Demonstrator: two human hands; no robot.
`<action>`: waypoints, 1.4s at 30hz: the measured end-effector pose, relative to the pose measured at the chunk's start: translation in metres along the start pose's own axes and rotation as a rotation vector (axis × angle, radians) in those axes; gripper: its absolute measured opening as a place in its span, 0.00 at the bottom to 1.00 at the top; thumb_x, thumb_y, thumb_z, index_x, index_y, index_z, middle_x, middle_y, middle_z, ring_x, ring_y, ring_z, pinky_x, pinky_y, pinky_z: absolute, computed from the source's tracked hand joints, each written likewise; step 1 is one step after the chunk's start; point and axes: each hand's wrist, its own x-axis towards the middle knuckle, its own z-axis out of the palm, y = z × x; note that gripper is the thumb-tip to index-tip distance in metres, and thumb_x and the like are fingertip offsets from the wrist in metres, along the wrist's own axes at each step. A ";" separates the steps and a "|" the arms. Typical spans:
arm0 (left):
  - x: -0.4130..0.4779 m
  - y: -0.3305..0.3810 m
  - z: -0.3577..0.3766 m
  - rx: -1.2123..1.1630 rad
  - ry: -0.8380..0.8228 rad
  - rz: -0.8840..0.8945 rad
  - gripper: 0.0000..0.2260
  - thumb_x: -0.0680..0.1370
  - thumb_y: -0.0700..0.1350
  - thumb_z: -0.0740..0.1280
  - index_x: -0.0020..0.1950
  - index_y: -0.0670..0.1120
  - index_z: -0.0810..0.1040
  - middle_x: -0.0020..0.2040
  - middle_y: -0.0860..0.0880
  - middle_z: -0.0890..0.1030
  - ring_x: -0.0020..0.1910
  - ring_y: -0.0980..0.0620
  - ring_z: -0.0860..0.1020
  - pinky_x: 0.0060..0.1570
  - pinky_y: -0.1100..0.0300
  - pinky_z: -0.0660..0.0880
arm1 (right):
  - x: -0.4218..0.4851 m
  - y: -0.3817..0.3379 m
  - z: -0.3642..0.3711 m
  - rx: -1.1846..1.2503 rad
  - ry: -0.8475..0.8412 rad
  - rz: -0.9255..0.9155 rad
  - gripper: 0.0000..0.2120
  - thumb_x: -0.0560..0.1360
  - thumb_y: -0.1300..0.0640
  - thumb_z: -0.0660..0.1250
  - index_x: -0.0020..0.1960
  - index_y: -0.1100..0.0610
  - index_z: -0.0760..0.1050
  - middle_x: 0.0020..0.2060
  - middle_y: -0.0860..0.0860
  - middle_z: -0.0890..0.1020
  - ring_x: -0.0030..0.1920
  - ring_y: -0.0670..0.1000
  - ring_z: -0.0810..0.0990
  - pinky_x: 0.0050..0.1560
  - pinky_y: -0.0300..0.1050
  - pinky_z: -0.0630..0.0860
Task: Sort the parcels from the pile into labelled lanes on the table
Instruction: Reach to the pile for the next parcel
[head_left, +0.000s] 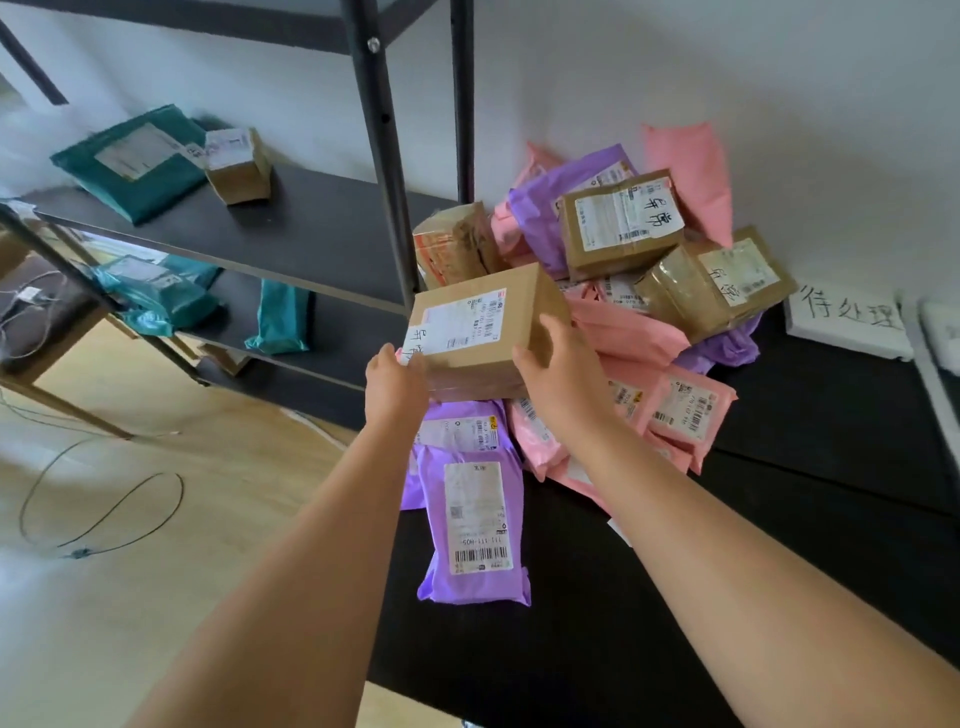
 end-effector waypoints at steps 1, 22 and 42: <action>0.007 0.000 0.002 -0.005 -0.013 -0.011 0.22 0.85 0.49 0.55 0.77 0.43 0.61 0.76 0.45 0.63 0.50 0.51 0.72 0.48 0.57 0.68 | 0.004 -0.001 0.003 -0.005 0.006 0.020 0.27 0.81 0.47 0.63 0.77 0.53 0.63 0.72 0.53 0.70 0.72 0.54 0.68 0.69 0.52 0.69; -0.053 0.023 0.002 -0.278 0.103 0.070 0.12 0.76 0.49 0.65 0.58 0.47 0.75 0.56 0.49 0.79 0.44 0.51 0.79 0.32 0.61 0.67 | -0.033 0.002 -0.037 0.140 0.166 0.019 0.23 0.80 0.52 0.65 0.73 0.52 0.67 0.63 0.51 0.76 0.61 0.50 0.76 0.61 0.51 0.75; -0.262 0.037 0.157 -0.107 -0.098 0.191 0.19 0.77 0.50 0.68 0.68 0.52 0.75 0.61 0.52 0.79 0.56 0.51 0.79 0.48 0.57 0.76 | -0.180 0.195 -0.192 0.227 0.298 0.317 0.30 0.79 0.53 0.67 0.78 0.47 0.59 0.67 0.50 0.71 0.56 0.44 0.72 0.54 0.41 0.71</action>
